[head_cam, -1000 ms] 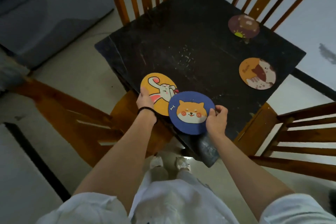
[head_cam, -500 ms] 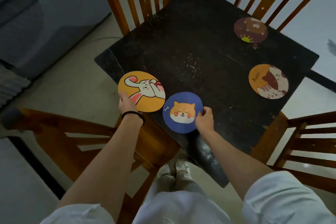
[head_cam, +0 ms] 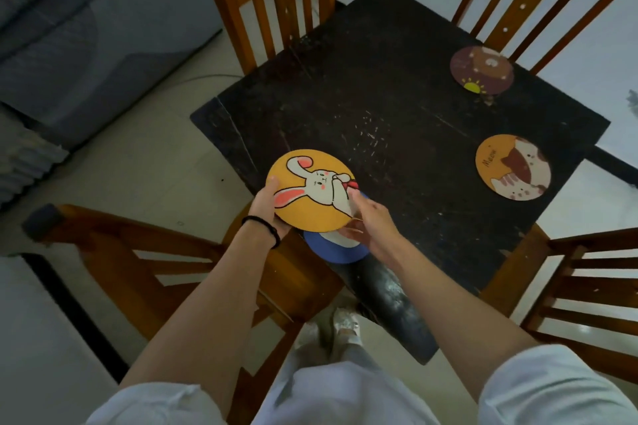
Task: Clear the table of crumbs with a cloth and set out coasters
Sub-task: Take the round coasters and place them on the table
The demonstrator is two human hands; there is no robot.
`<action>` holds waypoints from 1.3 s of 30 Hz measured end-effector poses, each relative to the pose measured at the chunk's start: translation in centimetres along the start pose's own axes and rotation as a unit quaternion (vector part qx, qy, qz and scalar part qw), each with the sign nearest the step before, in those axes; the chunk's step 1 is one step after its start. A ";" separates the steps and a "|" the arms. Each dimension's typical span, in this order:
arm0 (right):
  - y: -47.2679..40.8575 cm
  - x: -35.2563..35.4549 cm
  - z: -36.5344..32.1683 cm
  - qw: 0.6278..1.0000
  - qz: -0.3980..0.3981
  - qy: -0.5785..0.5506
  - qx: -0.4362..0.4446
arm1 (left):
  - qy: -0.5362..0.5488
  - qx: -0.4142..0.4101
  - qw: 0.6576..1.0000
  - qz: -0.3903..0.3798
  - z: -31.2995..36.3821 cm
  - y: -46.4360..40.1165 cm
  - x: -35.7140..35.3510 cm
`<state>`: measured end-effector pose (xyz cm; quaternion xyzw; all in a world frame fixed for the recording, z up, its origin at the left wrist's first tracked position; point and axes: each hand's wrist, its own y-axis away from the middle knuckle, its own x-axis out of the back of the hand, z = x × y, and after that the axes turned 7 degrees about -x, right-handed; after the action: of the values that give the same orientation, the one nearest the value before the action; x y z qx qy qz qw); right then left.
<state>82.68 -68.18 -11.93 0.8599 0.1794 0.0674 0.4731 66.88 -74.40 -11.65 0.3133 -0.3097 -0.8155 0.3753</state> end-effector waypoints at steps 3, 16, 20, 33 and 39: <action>0.5 -1.2 0.0 0.998 0.048 0.017 0.048 | -0.160 -0.010 0.987 0.016 0.7 0.4 0.1; 3.1 -10.7 1.9 0.957 0.248 0.029 0.147 | -0.652 -0.221 0.721 -0.084 8.9 -1.4 6.1; 4.7 -15.0 1.8 0.952 0.273 0.047 0.130 | -0.676 -0.264 0.679 -0.115 13.0 -1.2 9.5; -0.8 -21.2 -2.8 0.949 0.292 -0.085 0.080 | -0.715 -0.287 0.608 -0.189 20.1 -8.1 10.1; -7.0 -23.5 -6.7 0.921 0.265 -0.279 0.055 | -0.728 -0.293 0.578 -0.223 25.4 -14.6 7.3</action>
<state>57.23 -68.20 -12.92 0.8848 -0.1911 -0.0620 0.4204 38.04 -65.74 -8.96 -0.4536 -0.1435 -0.8740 -0.0986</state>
